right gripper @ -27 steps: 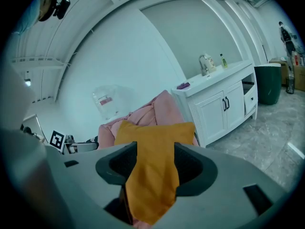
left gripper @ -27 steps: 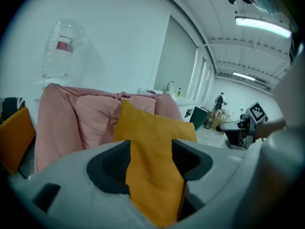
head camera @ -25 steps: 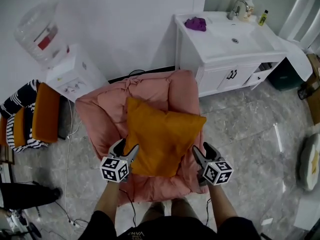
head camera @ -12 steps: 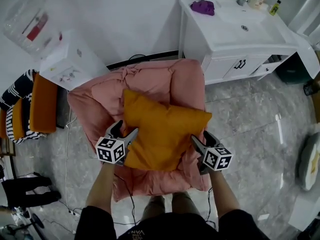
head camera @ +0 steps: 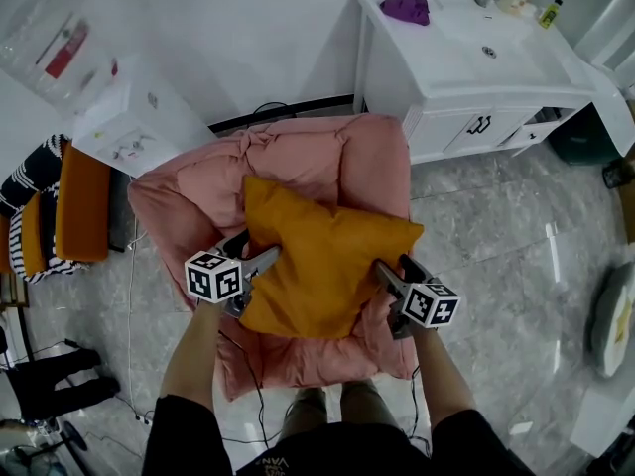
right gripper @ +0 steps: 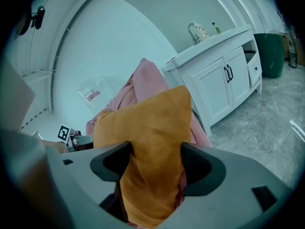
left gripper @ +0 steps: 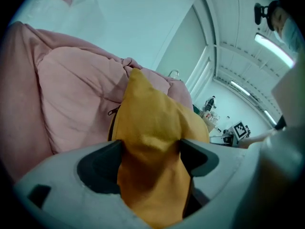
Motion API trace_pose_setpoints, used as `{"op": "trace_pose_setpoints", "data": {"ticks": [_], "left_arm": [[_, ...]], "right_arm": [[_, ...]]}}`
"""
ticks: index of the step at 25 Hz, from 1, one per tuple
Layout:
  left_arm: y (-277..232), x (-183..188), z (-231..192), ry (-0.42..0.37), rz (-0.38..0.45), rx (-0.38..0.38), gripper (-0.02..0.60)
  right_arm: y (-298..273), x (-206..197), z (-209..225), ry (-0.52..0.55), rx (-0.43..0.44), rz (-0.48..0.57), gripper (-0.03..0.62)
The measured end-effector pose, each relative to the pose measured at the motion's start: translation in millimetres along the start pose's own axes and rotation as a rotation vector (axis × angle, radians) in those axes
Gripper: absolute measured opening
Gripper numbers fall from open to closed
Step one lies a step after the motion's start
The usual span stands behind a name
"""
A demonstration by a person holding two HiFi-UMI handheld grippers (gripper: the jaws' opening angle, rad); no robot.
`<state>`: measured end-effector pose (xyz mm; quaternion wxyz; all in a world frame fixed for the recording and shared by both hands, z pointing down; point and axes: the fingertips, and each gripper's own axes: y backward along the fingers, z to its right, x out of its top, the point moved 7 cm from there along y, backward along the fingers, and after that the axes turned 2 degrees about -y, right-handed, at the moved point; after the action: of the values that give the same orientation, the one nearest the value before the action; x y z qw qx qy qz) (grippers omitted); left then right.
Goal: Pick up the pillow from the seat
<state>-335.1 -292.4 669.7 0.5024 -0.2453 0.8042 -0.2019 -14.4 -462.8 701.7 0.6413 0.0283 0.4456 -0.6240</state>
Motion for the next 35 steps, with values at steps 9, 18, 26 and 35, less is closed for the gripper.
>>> {"op": "trace_pose_setpoints", "data": {"ticks": [9,18,26,35], "left_arm": [[-9,-4,2,0.005,-0.003,0.023,0.297],[8,-15,17,-0.028,0.006,0.069,0.147],[33,-30,44,-0.073,0.067,0.067,0.112],[72,-52,75,-0.080,0.125,0.075,0.094]], "right_arm": [[-3,-9,-15,-0.010,0.007,0.049,0.208],[8,-21,-32,0.039,-0.029,0.025,0.093],[36,-37,-45,0.097,-0.070,0.029,0.054],[77,-60,-68,0.163,-0.087,0.018,0.041]]}}
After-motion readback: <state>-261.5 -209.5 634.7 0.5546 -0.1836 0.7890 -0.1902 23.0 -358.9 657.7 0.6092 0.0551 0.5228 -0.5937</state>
